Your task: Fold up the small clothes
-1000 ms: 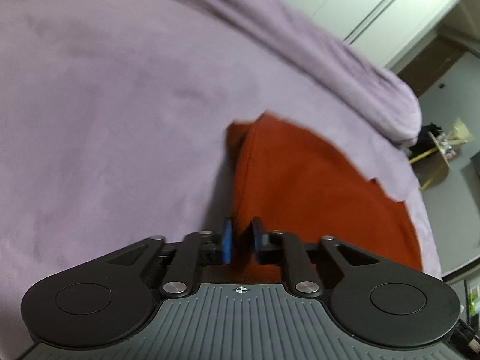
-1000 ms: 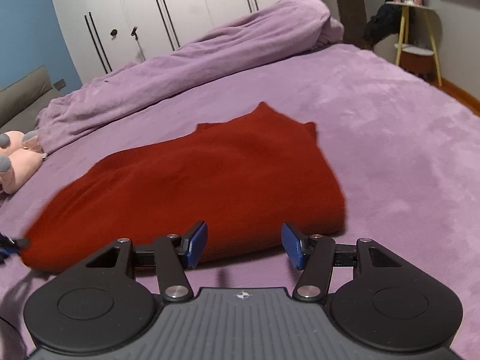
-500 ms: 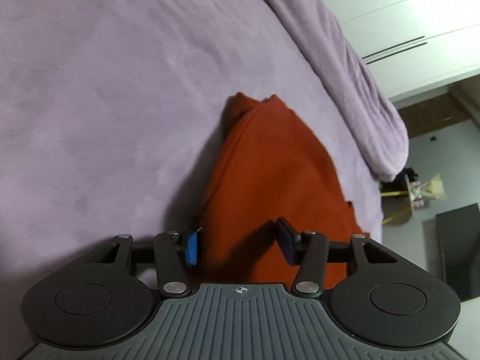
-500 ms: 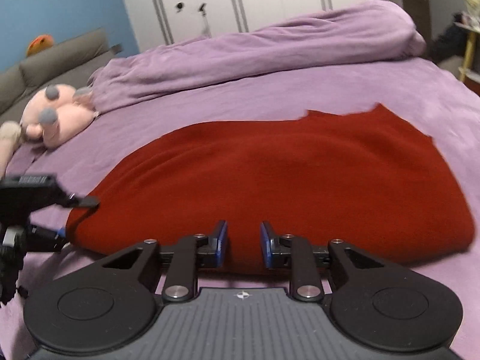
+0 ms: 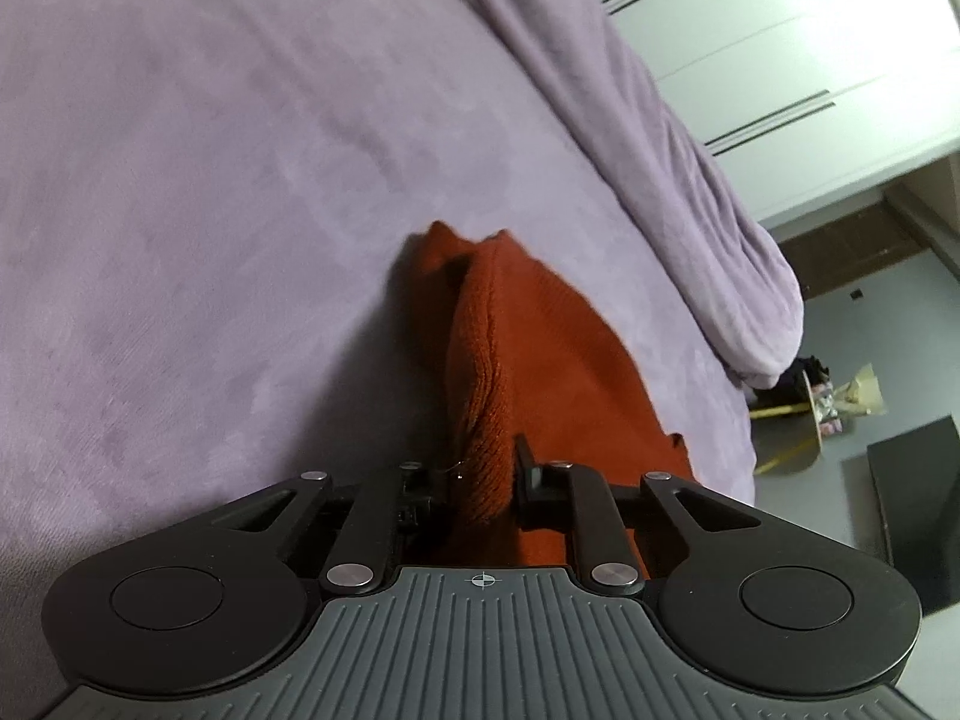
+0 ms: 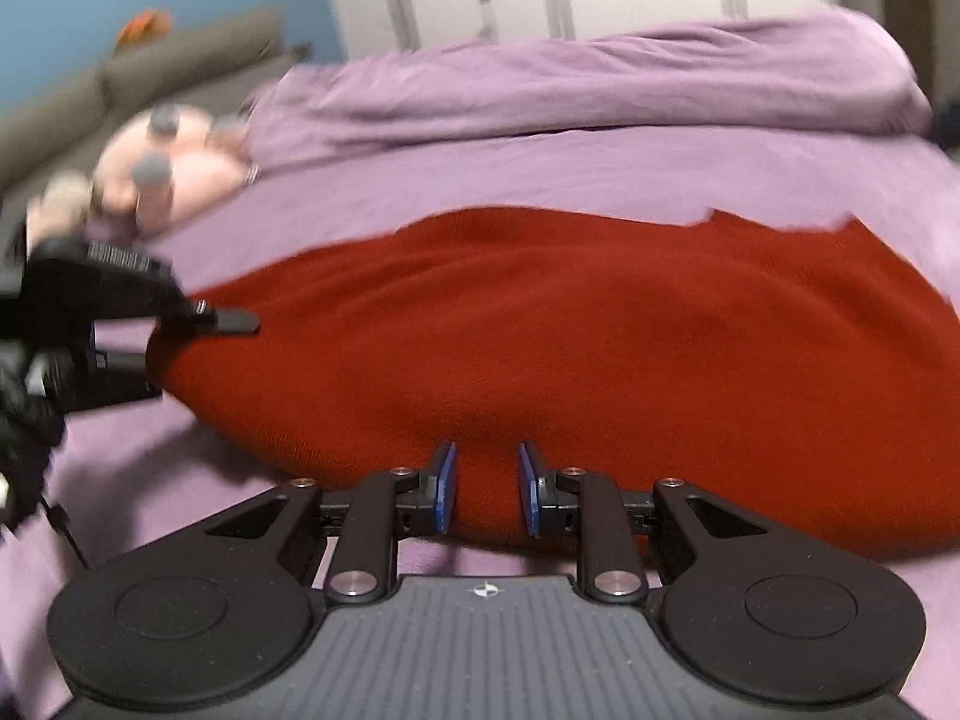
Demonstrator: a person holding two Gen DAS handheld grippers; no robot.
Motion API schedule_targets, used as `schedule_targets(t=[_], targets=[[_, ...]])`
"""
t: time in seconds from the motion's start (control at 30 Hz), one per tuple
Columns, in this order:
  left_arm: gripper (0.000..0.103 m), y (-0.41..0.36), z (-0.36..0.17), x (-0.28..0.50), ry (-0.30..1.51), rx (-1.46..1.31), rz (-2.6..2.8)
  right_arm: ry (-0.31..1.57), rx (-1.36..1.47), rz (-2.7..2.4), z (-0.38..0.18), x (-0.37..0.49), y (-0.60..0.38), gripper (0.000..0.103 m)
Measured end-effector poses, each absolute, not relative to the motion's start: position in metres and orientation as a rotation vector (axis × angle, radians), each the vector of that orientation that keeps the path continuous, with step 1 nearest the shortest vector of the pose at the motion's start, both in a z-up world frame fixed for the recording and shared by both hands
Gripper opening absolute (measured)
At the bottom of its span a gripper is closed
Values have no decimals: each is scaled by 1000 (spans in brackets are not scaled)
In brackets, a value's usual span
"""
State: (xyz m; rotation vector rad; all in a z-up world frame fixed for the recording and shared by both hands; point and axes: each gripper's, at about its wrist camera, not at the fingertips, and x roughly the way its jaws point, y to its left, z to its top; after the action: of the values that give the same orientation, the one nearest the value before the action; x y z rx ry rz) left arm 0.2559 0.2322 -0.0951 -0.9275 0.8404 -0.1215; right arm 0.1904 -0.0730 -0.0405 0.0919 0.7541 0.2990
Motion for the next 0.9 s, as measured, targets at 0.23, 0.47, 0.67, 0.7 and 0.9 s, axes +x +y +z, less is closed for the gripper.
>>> schedule_targets(t=[0.23, 0.47, 0.67, 0.7, 0.9], targets=[[17, 177, -36, 266, 785, -697, -215, 705, 207, 151, -32, 171, -134, 45], [17, 71, -31, 280, 823, -533, -363, 693, 335, 72, -34, 169, -173, 45], [37, 18, -60, 282, 895, -371, -412, 699, 338, 57, -36, 168, -182, 46], [48, 18, -55, 279, 888, -362, -446, 700, 341, 57, -36, 170, -183, 46], [46, 63, -22, 244, 793, -425, -433, 672, 388, 95, -28, 174, -193, 46]])
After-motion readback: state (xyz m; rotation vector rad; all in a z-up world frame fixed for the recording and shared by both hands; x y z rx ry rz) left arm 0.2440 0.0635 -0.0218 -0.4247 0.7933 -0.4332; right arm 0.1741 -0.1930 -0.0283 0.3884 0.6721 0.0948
